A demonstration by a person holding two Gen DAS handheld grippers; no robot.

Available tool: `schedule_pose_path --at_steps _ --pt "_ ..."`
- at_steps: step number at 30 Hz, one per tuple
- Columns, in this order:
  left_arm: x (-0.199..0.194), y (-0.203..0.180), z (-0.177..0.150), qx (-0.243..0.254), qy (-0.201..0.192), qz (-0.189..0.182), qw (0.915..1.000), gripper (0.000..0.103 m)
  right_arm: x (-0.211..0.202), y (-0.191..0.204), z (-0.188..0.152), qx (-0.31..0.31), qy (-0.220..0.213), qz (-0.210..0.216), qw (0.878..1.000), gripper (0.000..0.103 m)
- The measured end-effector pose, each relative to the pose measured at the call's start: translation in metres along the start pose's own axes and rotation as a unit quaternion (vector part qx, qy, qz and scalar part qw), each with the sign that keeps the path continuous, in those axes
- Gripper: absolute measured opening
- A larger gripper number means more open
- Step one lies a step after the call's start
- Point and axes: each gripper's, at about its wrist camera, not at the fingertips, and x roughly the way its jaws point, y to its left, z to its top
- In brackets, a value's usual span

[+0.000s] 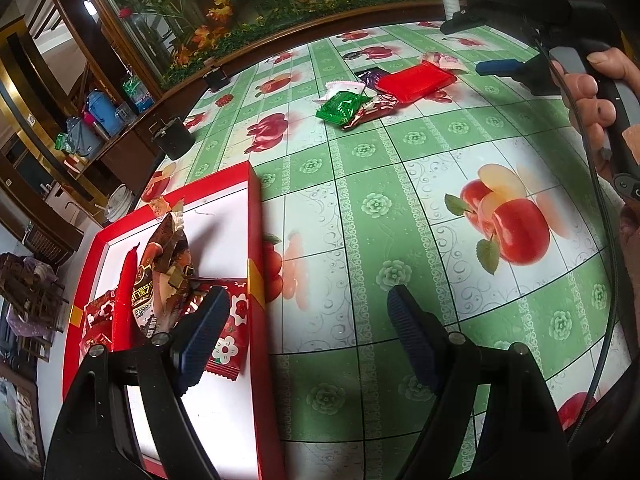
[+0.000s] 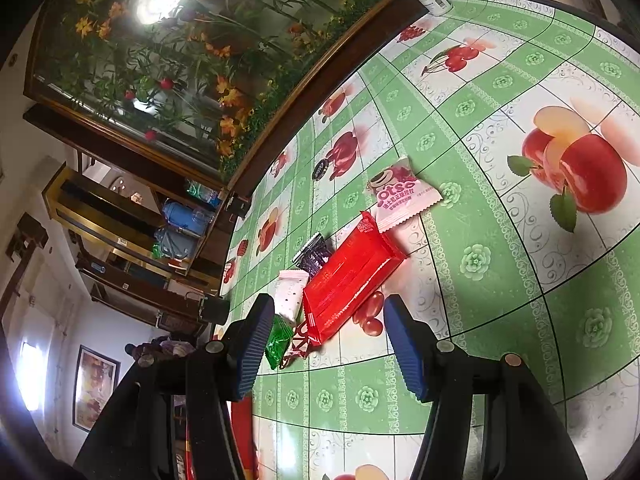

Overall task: Organize snacks
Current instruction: 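Move both grippers back over the remaining snack packets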

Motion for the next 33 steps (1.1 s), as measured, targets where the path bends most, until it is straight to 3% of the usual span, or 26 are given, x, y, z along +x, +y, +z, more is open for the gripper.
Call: schedule_pose_path --at_steps 12,21,26,33 --pt "0.008 0.007 0.016 0.010 0.006 -0.023 0.9997 0.081 0.005 -0.005 0.000 -0.002 0.002 -0.021 1.000 0.060" --pt "0.033 0.048 0.075 0.012 -0.007 0.007 0.9999 0.081 0.009 -0.017 0.015 -0.008 0.002 -0.040 0.999 0.060" --pt "0.056 0.063 0.105 0.002 0.010 0.003 0.9999 0.081 0.014 -0.024 0.041 -0.013 -0.012 -0.046 0.999 0.060" --pt "0.069 0.063 0.129 0.014 0.009 -0.005 0.9998 0.081 0.056 -0.019 0.070 -0.035 0.017 -0.091 0.995 0.060"
